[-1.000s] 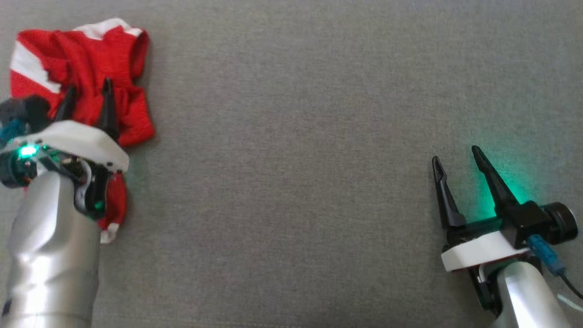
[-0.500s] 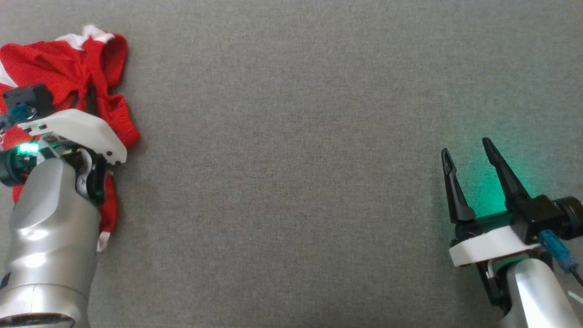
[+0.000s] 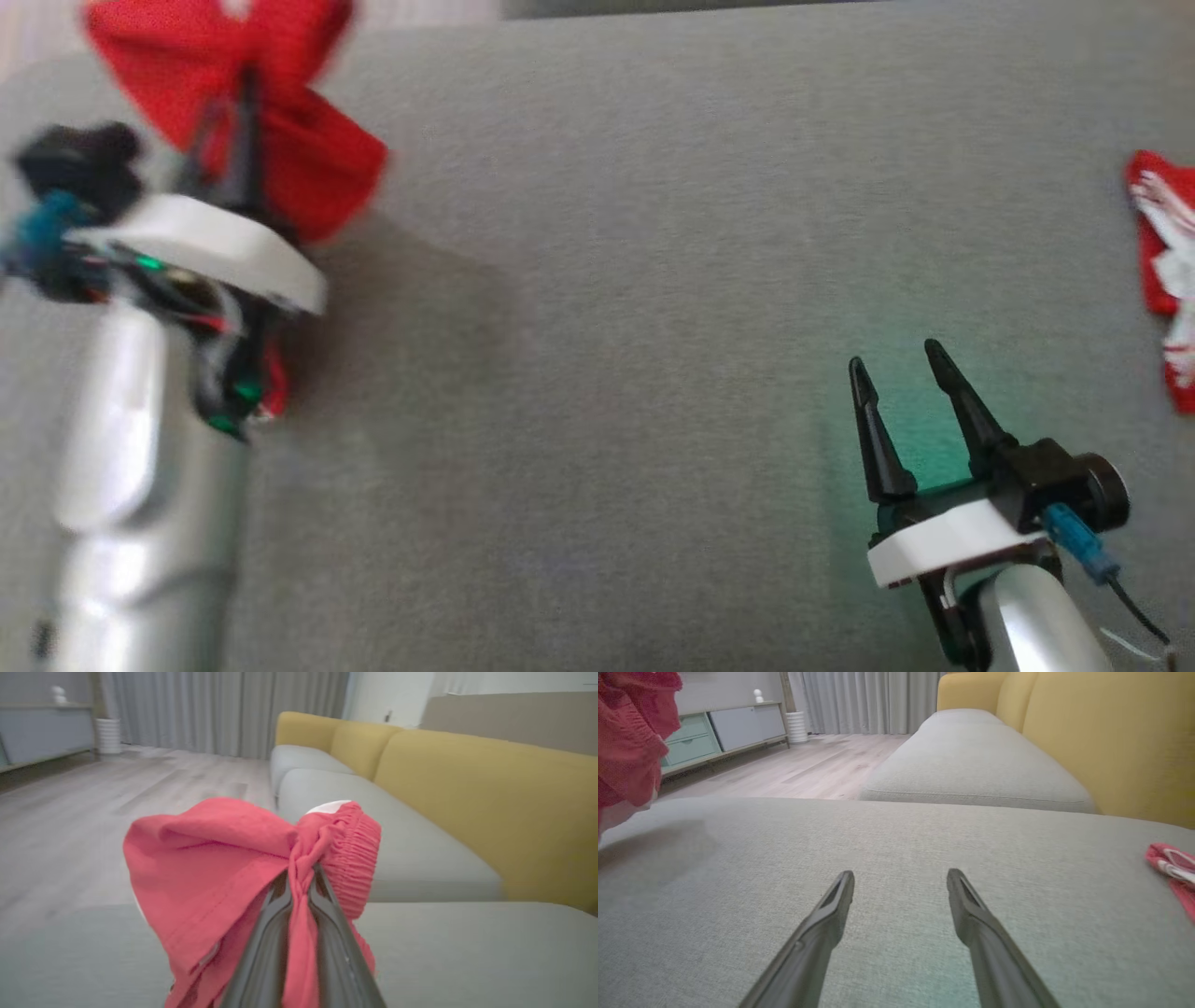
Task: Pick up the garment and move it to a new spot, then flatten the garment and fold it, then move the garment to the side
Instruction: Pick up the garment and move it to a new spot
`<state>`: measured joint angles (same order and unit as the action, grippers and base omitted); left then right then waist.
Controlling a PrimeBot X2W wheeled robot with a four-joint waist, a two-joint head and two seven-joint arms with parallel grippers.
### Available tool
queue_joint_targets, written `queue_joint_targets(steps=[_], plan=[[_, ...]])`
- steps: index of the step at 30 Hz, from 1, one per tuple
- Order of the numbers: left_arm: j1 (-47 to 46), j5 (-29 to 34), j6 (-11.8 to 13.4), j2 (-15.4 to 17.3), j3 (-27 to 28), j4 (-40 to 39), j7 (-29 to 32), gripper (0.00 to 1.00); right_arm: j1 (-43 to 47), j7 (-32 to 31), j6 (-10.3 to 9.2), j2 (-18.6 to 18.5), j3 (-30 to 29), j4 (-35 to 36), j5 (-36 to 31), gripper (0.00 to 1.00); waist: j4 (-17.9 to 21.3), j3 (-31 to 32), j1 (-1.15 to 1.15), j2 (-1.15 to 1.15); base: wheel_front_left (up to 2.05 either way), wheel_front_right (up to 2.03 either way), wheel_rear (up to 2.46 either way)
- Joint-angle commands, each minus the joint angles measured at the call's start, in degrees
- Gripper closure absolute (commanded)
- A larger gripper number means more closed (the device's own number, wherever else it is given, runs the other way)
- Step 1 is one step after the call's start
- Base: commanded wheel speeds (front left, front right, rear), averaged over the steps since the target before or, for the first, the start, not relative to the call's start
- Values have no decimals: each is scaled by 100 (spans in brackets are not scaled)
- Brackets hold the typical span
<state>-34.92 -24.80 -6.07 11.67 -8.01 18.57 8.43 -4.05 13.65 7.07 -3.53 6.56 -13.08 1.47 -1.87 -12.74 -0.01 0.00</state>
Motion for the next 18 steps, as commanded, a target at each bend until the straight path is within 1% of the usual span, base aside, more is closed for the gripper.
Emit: queue_joint_targets(steps=[1,5,7,9,13,14,16,18], plan=[[34,-91,-27,53,39,-571,173,100,-40,81,42,38,124,132,28,0,325,193,1,0,0,0,0],[787,-495,-34,-382,-486,-2115,877,100,-85,112,42,57,169,68,103,0,779,225,1,0,0,0,0],[1108,-627,-11,-550,-837,-2663,1143,100,-112,121,42,61,208,44,190,0,1017,198,1,0,0,0,0],[1365,-790,8,-683,-1214,-2977,1322,100,-130,127,42,63,275,30,310,0,1247,173,1,0,0,0,0],[1639,-1038,111,-819,-1806,-3088,1382,100,-147,132,42,64,395,57,500,0,1685,82,1,0,0,0,0],[1662,-1093,177,-834,-1870,-3029,1357,100,-154,132,42,64,409,72,540,0,1783,52,1,0,0,0,0],[1596,-927,284,-837,-1915,-2813,1282,100,-161,133,42,64,422,106,609,0,1944,0,1,0,0,0,0],[1571,-954,394,-841,-1808,-2475,1227,100,-159,133,42,64,410,142,659,0,2063,-60,1,0,0,0,0]])
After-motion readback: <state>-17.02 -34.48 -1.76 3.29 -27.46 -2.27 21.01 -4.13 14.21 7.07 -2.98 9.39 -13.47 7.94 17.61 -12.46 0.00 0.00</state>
